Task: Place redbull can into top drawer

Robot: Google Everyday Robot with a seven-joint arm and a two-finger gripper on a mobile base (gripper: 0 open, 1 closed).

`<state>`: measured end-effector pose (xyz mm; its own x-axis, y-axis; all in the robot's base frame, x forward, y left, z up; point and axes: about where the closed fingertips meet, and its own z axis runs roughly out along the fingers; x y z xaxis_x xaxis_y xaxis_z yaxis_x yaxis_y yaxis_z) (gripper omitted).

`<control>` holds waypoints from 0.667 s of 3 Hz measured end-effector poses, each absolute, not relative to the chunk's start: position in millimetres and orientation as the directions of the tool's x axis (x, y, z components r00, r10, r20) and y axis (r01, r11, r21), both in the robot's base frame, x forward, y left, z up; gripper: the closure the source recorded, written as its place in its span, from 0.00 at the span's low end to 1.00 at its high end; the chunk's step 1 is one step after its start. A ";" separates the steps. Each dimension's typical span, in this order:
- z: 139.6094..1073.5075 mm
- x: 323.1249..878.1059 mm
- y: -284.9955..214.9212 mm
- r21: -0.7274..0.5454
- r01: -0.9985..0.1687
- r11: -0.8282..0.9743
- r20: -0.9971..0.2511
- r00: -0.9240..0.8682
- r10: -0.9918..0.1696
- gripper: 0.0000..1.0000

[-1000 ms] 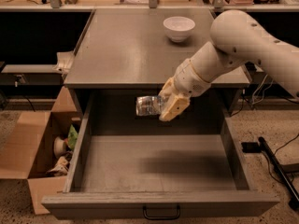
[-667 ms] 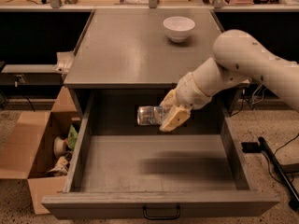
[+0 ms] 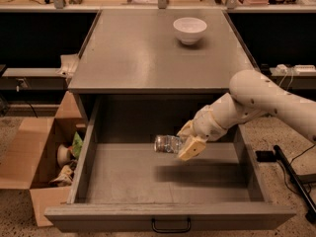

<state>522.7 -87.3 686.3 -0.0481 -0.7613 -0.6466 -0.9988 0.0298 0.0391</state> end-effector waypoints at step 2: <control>653.9 527.1 -92.4 0.081 -0.996 0.039 -0.640 -0.082 -0.764 0.82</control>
Offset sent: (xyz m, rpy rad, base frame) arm 0.0041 -0.0047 -0.0271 -0.0052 0.0343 -0.0080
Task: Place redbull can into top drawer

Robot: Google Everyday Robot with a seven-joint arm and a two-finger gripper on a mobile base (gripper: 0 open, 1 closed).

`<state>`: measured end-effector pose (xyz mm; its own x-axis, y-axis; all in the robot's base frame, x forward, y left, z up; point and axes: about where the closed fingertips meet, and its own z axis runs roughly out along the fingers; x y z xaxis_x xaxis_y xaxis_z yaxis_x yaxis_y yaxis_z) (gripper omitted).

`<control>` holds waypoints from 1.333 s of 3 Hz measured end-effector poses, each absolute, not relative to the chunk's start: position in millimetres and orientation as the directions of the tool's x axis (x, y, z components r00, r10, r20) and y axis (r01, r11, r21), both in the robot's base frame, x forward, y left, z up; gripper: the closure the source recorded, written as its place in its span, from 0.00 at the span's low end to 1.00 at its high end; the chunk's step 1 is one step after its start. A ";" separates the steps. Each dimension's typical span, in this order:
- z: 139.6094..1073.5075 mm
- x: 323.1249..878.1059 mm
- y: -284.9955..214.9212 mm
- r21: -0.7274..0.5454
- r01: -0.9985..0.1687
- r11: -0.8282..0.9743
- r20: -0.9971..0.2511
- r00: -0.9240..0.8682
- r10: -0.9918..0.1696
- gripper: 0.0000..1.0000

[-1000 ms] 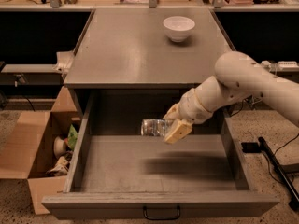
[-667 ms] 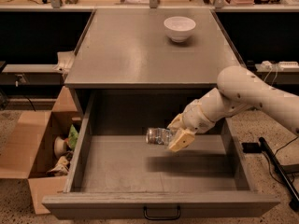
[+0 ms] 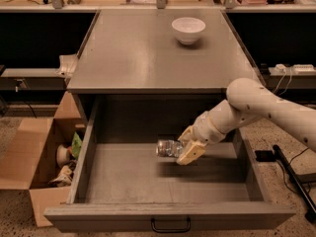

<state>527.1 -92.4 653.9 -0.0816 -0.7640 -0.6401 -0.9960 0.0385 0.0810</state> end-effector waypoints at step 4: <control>653.6 526.9 -92.1 0.082 -0.996 0.038 -0.640 -0.081 -0.764 0.00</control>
Offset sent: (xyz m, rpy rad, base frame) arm 0.0000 0.0000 0.0000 0.0000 0.0000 0.0000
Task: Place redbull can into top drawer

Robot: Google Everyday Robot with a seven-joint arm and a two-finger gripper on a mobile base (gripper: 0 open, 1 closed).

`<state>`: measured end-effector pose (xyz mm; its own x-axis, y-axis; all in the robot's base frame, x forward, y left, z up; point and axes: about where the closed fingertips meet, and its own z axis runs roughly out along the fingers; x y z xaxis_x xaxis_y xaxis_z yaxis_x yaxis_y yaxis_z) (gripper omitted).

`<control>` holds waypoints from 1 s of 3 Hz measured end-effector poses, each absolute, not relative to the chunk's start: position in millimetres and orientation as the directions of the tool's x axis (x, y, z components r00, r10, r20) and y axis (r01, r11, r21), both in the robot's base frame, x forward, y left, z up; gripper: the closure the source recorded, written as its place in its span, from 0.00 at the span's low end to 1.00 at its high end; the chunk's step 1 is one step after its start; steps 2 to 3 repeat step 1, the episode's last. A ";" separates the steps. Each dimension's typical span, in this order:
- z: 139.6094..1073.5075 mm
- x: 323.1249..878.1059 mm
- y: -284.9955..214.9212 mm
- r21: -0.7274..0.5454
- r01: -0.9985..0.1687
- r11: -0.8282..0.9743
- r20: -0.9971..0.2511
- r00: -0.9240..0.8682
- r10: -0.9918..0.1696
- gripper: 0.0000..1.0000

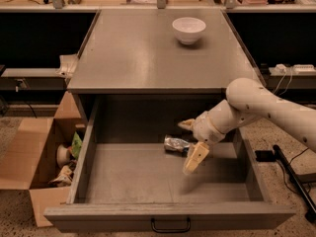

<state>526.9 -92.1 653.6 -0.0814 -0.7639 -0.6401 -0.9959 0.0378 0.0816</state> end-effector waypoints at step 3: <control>653.6 526.9 -92.1 0.082 -0.996 0.038 -0.640 -0.081 -0.764 0.00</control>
Offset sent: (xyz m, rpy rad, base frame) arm 0.0000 0.0000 0.0000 0.0000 0.0000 0.0000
